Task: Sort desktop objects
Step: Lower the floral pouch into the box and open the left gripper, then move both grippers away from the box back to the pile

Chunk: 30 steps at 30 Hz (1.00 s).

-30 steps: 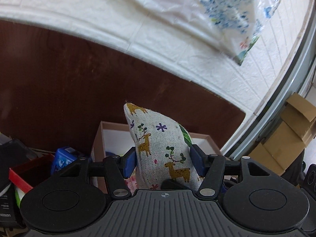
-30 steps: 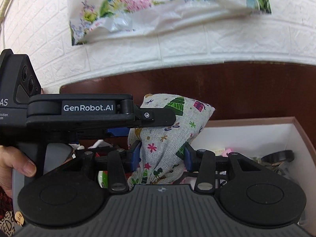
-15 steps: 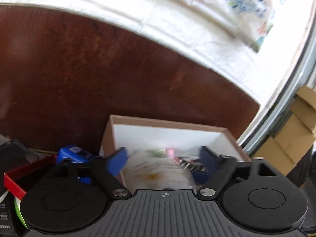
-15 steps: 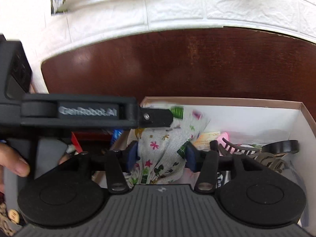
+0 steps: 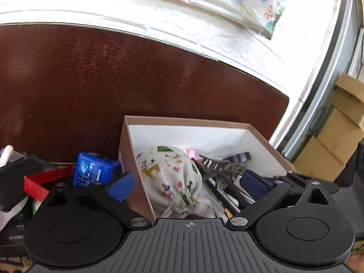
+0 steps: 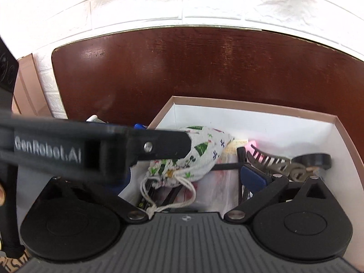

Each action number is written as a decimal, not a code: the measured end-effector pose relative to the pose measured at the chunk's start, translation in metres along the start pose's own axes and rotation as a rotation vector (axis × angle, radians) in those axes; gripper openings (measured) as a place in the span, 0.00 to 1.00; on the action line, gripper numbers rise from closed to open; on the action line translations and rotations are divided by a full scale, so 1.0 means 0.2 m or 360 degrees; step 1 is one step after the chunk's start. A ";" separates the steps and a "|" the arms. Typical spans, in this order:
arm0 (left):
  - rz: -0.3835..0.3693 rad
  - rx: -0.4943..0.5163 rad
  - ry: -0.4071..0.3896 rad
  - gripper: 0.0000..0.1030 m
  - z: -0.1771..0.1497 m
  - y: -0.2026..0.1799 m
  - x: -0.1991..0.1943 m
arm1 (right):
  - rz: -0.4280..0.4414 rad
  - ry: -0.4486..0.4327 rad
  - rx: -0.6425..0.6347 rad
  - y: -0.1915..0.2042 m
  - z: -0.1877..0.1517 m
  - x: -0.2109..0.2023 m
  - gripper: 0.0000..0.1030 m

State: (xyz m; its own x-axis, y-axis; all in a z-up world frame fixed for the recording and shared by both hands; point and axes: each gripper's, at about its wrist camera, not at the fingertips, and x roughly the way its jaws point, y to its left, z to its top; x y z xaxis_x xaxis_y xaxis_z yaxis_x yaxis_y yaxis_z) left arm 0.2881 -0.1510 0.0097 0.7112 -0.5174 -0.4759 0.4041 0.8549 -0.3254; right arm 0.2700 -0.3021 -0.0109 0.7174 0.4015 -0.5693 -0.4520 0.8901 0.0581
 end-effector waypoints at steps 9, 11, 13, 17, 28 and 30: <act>0.0028 0.0039 0.0012 1.00 -0.06 -0.06 -0.11 | -0.0046 0.0004 0.0038 0.04 -0.02 -0.12 1.00; 0.0026 0.0044 0.0008 1.00 -0.07 -0.07 -0.14 | -0.0054 0.0000 0.0043 0.05 -0.03 -0.15 1.00; 0.0026 0.0057 0.0004 1.00 -0.07 -0.09 -0.18 | -0.0063 -0.0004 0.0049 0.06 -0.03 -0.17 1.00; 0.0018 0.0056 -0.0010 1.00 -0.09 -0.12 -0.26 | -0.0074 -0.0016 0.0057 0.08 -0.04 -0.24 1.00; 0.0030 -0.0013 -0.0095 1.00 -0.22 -0.14 -0.53 | -0.0039 -0.0091 0.0054 0.23 -0.11 -0.44 1.00; 0.0028 -0.0061 -0.0103 1.00 -0.28 -0.12 -0.59 | -0.0014 -0.0109 0.0056 0.27 -0.13 -0.48 1.00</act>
State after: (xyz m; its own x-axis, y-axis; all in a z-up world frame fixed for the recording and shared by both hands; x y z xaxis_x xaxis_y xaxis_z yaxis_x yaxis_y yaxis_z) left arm 0.1631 -0.1138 0.0282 0.7541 -0.4977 -0.4286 0.3697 0.8610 -0.3493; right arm 0.1637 -0.2987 0.0251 0.7564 0.4066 -0.5124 -0.4275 0.9002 0.0832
